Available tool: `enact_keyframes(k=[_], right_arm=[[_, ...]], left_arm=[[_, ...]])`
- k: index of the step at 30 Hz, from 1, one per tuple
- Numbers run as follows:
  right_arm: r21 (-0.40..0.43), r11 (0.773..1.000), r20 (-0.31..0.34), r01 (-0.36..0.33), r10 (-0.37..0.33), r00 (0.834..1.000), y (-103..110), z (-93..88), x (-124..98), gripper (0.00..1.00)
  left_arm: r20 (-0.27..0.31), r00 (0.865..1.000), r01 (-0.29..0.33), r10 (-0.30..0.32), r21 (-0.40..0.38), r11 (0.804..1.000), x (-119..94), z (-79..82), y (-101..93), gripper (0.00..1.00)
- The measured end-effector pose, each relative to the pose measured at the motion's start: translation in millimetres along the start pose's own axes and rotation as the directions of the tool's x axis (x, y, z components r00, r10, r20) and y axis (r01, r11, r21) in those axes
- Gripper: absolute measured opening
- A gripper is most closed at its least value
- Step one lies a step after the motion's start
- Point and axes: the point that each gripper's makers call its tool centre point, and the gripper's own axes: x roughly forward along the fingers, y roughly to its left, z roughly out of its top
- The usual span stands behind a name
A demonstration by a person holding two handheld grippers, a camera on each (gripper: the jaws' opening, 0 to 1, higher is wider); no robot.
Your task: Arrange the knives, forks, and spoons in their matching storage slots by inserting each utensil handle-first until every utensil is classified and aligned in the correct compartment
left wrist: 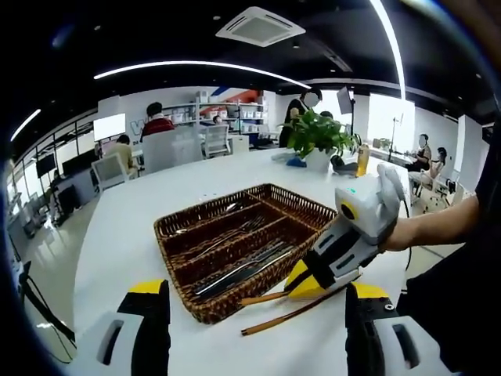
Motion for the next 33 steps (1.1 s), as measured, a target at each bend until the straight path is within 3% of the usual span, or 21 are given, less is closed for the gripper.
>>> enact_keyframes(k=[10,17,27,33], right_arm=[[-0.039,0.999,0.031,0.009,-0.008,0.999,-2,30.4,-25,0.01],[-0.038,0.998,0.068,0.053,-0.050,0.996,-16,53.5,-41,0.01],[-0.021,0.990,0.105,0.142,-0.139,0.985,-51,75.5,-60,0.01],[0.014,0.980,0.104,0.199,-0.199,0.974,-77,78.4,-70,0.01]], left_arm=[[0.002,1.000,0.005,-0.005,0.005,1.000,3,4.1,-1.8,0.97],[0.001,1.000,0.014,-0.014,0.011,1.000,5,5.2,-4.8,0.97],[0.004,1.000,0.021,-0.022,0.015,1.000,5,7.4,-6.4,0.97],[0.007,1.000,0.024,-0.025,0.017,1.000,7,9.5,-5.6,0.97]])
